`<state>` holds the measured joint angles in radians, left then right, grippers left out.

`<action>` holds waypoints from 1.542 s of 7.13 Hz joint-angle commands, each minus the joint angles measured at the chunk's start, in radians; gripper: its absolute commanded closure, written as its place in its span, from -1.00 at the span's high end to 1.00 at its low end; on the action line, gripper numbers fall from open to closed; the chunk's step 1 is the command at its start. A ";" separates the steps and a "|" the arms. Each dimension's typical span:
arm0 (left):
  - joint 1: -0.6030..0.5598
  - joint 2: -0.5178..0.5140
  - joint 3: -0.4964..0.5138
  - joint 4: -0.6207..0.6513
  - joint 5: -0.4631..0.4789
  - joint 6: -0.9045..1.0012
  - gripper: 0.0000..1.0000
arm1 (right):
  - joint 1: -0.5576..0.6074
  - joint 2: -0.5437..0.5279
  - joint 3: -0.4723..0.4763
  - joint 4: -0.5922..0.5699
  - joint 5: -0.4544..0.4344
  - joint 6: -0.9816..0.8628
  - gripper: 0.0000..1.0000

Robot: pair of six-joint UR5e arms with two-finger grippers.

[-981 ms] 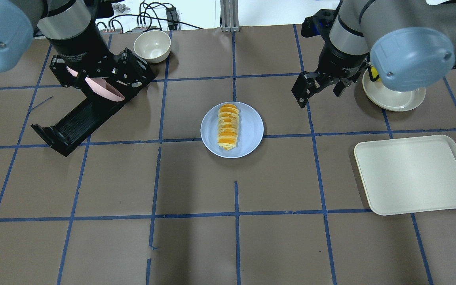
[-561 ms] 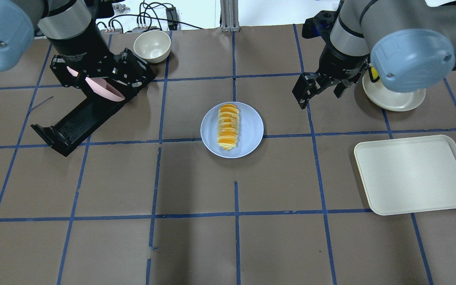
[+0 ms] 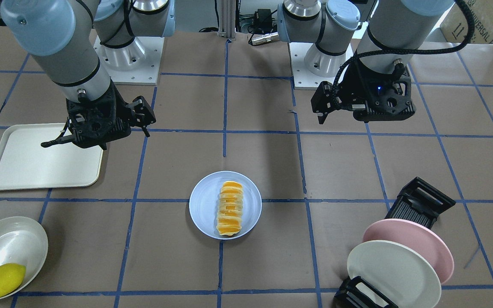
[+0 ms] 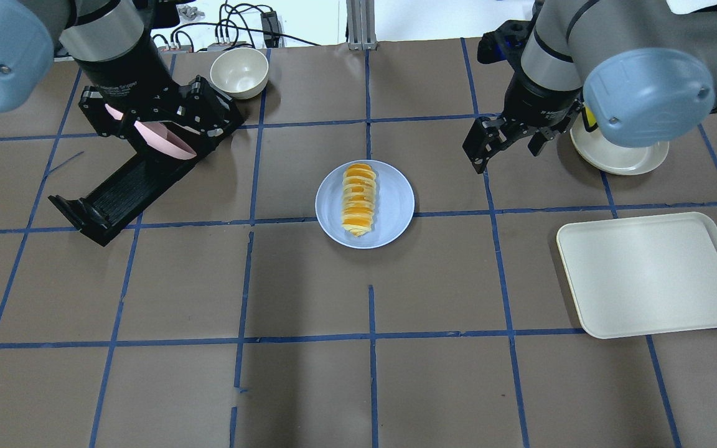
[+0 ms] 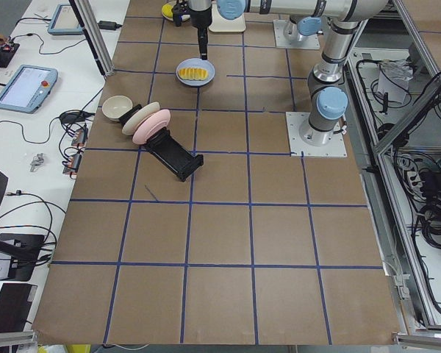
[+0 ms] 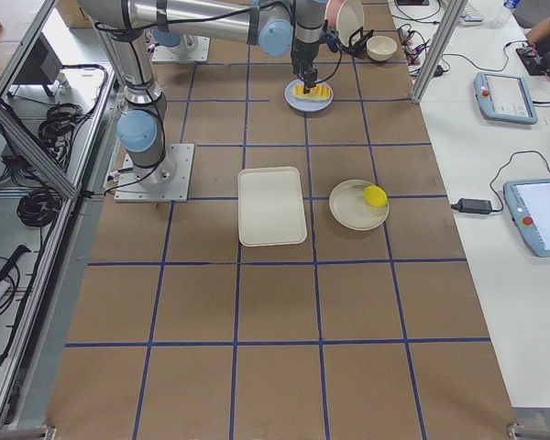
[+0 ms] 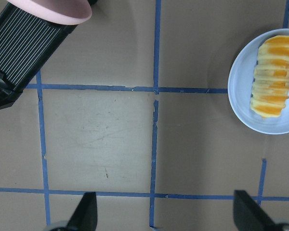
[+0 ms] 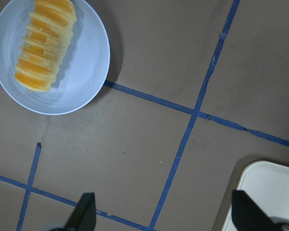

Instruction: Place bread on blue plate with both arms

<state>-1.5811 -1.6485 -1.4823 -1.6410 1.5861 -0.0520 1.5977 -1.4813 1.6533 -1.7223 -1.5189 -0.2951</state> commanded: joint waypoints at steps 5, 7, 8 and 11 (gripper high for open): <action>0.000 -0.005 0.001 0.004 0.000 0.000 1.00 | -0.035 -0.077 -0.010 0.012 -0.063 0.022 1.00; 0.000 -0.008 0.001 0.004 -0.002 0.000 1.00 | -0.032 -0.126 -0.003 0.012 -0.064 0.109 1.00; 0.000 -0.008 0.001 0.004 -0.002 0.000 1.00 | -0.032 -0.126 0.000 0.013 -0.063 0.109 1.00; 0.000 -0.005 0.001 0.006 -0.002 0.000 1.00 | -0.030 -0.128 0.002 0.013 -0.040 0.111 1.00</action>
<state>-1.5816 -1.6554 -1.4819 -1.6354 1.5846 -0.0522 1.5666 -1.6085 1.6537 -1.7100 -1.5750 -0.1847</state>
